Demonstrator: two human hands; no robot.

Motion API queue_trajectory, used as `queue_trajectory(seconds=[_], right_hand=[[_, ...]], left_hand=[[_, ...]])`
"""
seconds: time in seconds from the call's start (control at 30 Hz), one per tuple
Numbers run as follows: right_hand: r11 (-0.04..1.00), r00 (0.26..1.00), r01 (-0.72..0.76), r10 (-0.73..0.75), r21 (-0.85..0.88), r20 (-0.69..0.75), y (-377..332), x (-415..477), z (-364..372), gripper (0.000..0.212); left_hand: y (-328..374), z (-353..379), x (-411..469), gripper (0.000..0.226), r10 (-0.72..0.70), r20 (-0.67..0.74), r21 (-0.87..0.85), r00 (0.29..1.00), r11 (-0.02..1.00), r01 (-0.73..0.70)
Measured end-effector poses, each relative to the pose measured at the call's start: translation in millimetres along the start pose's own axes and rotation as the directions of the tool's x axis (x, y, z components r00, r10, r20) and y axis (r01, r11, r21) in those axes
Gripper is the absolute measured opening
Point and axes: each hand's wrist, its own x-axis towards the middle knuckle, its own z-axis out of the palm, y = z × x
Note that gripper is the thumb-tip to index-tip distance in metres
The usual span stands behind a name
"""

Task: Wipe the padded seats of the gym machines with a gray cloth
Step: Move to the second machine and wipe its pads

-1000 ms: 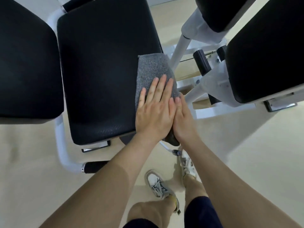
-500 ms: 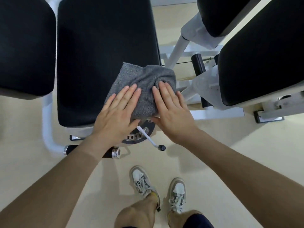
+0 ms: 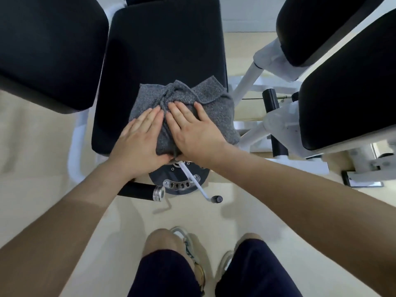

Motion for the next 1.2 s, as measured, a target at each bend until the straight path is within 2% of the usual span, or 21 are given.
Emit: queue_trajectory(seconds=[0.17, 0.3, 0.47, 0.53, 0.63, 0.73, 0.87, 0.93, 1.07, 1.13, 1.2], right_hand=[[0.998, 0.976, -0.022, 0.009, -0.057, -0.218, -3.2, 2.3, 16.1, 0.091], [0.992, 0.934, -0.048, 0.002, -0.119, -0.359, -9.1, 6.2, 27.0, 0.076], [0.976, 0.896, -0.097, 0.000, -0.196, -0.443, -31.2, 17.3, 33.3, 0.054], [0.973, 0.887, -0.084, -0.025, -0.215, -0.461, -45.2, 27.2, 35.6, 0.052], [0.969, 0.859, -0.042, -0.090, -0.245, -0.504, -72.6, 50.4, 37.7, 0.053], [0.977, 0.846, -0.013, -0.104, -0.215, -0.523, -106.4, 83.0, 36.9, 0.057], [0.983, 0.827, 0.035, -0.129, -0.178, -0.547, -130.6, 102.0, 38.5, 0.045], [0.981, 0.808, 0.067, -0.161, -0.183, -0.566, -122.6, 95.1, 43.6, 0.046], [0.980, 0.783, 0.030, -0.146, -0.198, -0.605, -76.8, 54.2, 55.7, 0.057], [0.984, 0.758, 0.000, -0.115, -0.177, -0.642, -47.1, 23.4, 59.5, 0.063], [0.981, 0.742, -0.019, -0.114, -0.191, -0.660, -13.5, -3.7, 64.5, 0.062]], left_hand=[[4.3, 4.8, 3.8, 0.108, 0.029, -0.044, -0.060, 0.999, 0.998, -0.032], [-17.2, 22.3, 6.3, 0.109, 0.144, -0.094, -0.012, 0.985, 0.989, -0.146], [-39.9, 34.3, 11.8, 0.112, 0.271, -0.216, 0.079, 0.938, 0.962, -0.260], [-53.7, 37.8, 6.6, 0.108, 0.287, -0.232, 0.098, 0.929, 0.958, -0.271], [-80.7, 42.1, -12.7, 0.102, 0.231, -0.265, 0.074, 0.936, 0.973, -0.219], [-116.6, 41.0, -25.4, 0.102, 0.100, -0.233, 0.003, 0.967, 0.995, -0.103], [-142.1, 43.7, -39.6, 0.086, -0.028, -0.230, -0.167, 0.973, 0.986, -0.011], [-139.3, 44.7, -42.7, 0.086, -0.078, -0.234, -0.182, 0.969, 0.983, 0.036], [-98.1, 42.3, -29.4, 0.107, -0.031, -0.309, 0.057, 0.950, 0.997, 0.051], [-65.1, 43.6, -19.2, 0.114, 0.031, -0.343, 0.055, 0.939, 0.998, -0.013], [-34.4, 44.5, -6.0, 0.114, 0.155, -0.372, 0.105, 0.915, 0.987, -0.125]])
